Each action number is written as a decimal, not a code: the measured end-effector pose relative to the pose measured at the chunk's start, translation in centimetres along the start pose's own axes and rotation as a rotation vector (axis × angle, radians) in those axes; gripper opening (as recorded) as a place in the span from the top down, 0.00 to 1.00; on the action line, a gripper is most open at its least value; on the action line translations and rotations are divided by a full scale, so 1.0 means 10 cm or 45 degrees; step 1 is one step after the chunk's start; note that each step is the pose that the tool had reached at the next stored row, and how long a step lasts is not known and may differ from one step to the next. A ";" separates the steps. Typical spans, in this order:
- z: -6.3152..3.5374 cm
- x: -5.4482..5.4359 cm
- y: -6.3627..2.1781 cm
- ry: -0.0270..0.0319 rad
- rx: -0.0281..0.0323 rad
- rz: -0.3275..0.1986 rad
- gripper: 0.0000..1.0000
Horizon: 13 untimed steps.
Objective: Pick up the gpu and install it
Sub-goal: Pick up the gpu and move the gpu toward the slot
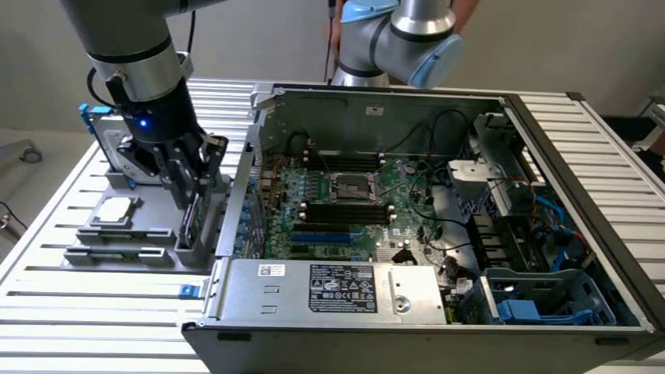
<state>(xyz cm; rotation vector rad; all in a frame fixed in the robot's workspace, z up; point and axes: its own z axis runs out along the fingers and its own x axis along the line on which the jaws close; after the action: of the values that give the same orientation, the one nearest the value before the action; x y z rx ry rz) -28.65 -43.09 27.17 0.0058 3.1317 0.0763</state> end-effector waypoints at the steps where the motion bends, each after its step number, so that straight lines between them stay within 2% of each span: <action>1: 0.018 0.00 0.006 0.0001 0.0000 -0.002 0.63; 7: 0.132 0.00 0.085 0.0002 -0.0003 -0.009 0.63; 13: 0.239 0.07 0.089 0.0005 -0.0002 -0.010 0.63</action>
<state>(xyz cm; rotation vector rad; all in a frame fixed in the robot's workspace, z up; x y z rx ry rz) -29.37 -42.08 24.82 -0.0059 3.1319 0.0764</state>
